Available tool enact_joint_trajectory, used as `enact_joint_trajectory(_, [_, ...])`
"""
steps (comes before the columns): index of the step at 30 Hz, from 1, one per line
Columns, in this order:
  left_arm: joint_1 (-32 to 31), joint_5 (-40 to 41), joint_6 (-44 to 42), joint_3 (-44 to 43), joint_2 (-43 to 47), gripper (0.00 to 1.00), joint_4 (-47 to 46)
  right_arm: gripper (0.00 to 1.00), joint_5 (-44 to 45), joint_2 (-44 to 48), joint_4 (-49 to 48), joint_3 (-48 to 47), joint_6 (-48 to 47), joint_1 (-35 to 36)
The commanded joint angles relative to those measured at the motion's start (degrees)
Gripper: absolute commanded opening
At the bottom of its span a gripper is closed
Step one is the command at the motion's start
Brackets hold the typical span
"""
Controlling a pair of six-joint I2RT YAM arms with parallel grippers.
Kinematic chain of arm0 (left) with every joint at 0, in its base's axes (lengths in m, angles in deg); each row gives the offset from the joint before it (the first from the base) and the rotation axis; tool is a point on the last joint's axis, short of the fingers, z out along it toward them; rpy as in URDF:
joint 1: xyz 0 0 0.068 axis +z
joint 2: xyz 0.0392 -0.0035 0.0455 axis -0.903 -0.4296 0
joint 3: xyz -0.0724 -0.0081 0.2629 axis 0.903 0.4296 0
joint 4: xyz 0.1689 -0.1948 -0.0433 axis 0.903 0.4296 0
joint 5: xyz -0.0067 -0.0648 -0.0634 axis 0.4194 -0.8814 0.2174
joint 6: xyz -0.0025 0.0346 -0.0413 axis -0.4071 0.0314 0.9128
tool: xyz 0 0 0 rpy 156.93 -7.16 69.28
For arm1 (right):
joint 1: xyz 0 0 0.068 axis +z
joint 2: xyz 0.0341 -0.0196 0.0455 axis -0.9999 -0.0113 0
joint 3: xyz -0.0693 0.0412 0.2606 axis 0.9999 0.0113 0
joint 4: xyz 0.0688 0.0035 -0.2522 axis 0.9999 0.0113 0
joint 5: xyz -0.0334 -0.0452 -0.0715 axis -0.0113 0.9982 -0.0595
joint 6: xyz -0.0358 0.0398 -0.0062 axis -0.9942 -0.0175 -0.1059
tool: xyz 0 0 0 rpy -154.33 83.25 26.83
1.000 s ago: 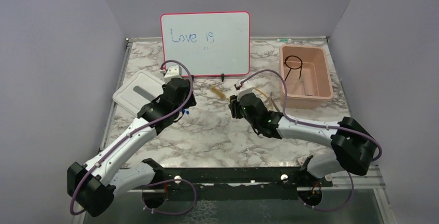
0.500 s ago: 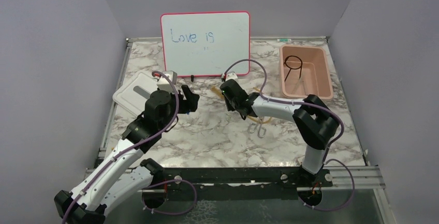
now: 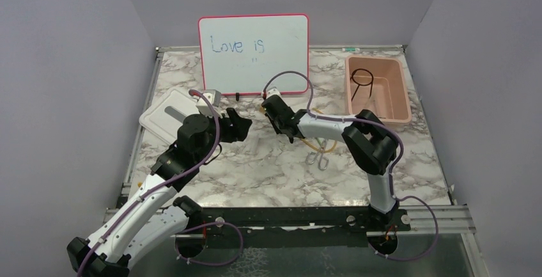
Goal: Organize the chemistry lab equipment
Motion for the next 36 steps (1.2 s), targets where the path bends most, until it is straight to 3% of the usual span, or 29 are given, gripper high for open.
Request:
enact_joint_trajectory(1, [0.3,-0.5,0.4,0.4,0.6,0.69,-1.8,0.29,1.2,-3.6,-0.6,-2.7,-5.3,-0.5])
enact_joint_trajectory(5, [0.3,-0.4,0.3,0.2,0.3,0.69,-1.4,0.27,-0.5,-5.1,-0.5,-4.8,-6.6,-1.1])
enact_joint_trajectory(10, [0.3,0.4,0.2,0.3,0.3,0.69,-1.0,0.02,-6.3,-5.5,1.2,-5.9,-6.3,-1.9])
enact_joint_trajectory(11, [0.3,0.5,0.1,0.3,0.4,0.69,-1.0,0.01,-6.8,-5.0,1.2,-5.6,-6.1,-1.9])
enact_joint_trajectory(15, [0.3,0.8,0.2,0.3,0.8,0.69,-0.9,0.01,-7.0,0.1,-0.9,-1.9,-5.8,-1.9])
enact_joint_trajectory(21, [0.3,-0.1,0.0,0.4,0.8,0.69,-1.3,0.01,-10.1,16.5,-6.7,7.9,-6.2,-2.0])
enact_joint_trajectory(28, [0.3,-2.0,-0.3,0.2,0.2,0.7,-1.7,0.01,-0.3,32.8,-8.4,13.5,-6.0,-3.0])
enact_joint_trajectory(36, [0.4,-5.5,-0.5,0.7,-0.3,0.7,-3.7,0.01,4.1,38.7,-0.4,9.5,-0.3,-19.4])
